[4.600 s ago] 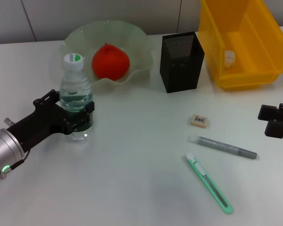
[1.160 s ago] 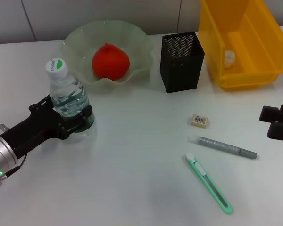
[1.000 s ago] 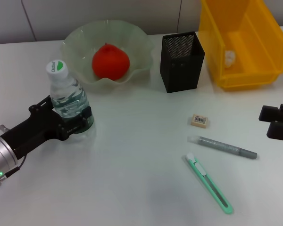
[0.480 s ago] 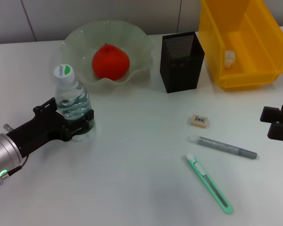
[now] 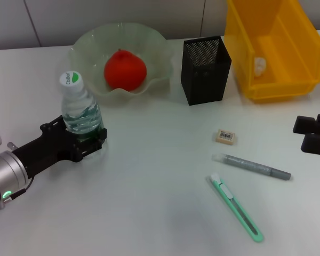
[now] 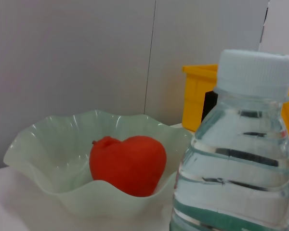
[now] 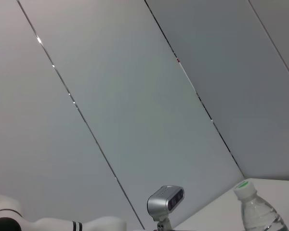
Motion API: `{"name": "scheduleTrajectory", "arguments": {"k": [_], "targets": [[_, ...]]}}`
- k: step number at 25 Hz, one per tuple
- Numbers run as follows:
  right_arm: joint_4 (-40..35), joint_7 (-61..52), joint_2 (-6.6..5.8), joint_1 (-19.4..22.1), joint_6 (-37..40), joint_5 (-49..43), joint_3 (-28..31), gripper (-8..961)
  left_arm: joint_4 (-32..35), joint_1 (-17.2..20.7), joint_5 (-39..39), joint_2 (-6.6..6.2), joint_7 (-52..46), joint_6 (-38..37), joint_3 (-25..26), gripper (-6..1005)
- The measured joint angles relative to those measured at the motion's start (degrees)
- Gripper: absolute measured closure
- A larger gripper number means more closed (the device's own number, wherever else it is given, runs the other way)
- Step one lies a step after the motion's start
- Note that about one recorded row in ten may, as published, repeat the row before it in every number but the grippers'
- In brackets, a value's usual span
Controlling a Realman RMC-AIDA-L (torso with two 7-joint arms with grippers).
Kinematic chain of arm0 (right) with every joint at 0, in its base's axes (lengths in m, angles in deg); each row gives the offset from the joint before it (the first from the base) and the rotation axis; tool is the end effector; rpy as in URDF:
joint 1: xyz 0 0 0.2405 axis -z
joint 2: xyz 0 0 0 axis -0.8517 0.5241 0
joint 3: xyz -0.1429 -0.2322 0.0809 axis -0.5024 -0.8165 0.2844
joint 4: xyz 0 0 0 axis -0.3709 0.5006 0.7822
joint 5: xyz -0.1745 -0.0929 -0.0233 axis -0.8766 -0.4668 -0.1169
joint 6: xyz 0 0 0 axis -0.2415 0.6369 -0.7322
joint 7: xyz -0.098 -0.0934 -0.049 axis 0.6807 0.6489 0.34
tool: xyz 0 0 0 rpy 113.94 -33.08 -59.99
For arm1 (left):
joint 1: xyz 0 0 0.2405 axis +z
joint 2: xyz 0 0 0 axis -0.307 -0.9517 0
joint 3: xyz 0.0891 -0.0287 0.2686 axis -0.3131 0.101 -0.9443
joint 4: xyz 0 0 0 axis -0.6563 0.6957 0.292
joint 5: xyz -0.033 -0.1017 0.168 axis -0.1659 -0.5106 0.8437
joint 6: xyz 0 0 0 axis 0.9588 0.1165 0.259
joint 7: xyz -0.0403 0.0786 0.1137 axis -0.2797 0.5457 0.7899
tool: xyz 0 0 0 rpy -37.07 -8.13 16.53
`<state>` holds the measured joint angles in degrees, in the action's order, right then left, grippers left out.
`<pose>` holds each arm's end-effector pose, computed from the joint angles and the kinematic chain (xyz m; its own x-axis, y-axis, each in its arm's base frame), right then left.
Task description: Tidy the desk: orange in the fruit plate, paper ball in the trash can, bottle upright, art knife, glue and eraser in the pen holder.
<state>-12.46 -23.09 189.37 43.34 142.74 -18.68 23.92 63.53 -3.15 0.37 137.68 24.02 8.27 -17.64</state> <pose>0.2933 0.2284 0.0838 0.5268 -0.4320 -0.7320 -0.4986 -0.8545 0.1455 -0.3177 0.3250 -0.0682 0.7842 0.2797 0.5540 0.5630 -0.6962 -0.4454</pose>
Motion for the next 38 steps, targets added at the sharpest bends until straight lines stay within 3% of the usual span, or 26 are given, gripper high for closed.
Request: {"name": "scheduleTrajectory", "arguments": {"k": [10, 36, 38], "targets": [[0.0, -0.1, -0.04, -0.3, -0.8, -0.2, 0.0, 505, 4.4, 1.5, 0.2, -0.12, -1.0, -0.9, -0.6, 221], [0.0, -0.9, 0.03, -0.3, -1.0, -0.3, -0.4, 505, 4.3, 1.4, 1.4, -0.06, -2.7, 2.9, -3.0, 220], [0.0, -0.9, 0.03, -0.1, -0.9, -0.3, -0.4, 505, 4.3, 1.0, 1.5, -0.15, -6.3, 4.3, -3.2, 220]]}}
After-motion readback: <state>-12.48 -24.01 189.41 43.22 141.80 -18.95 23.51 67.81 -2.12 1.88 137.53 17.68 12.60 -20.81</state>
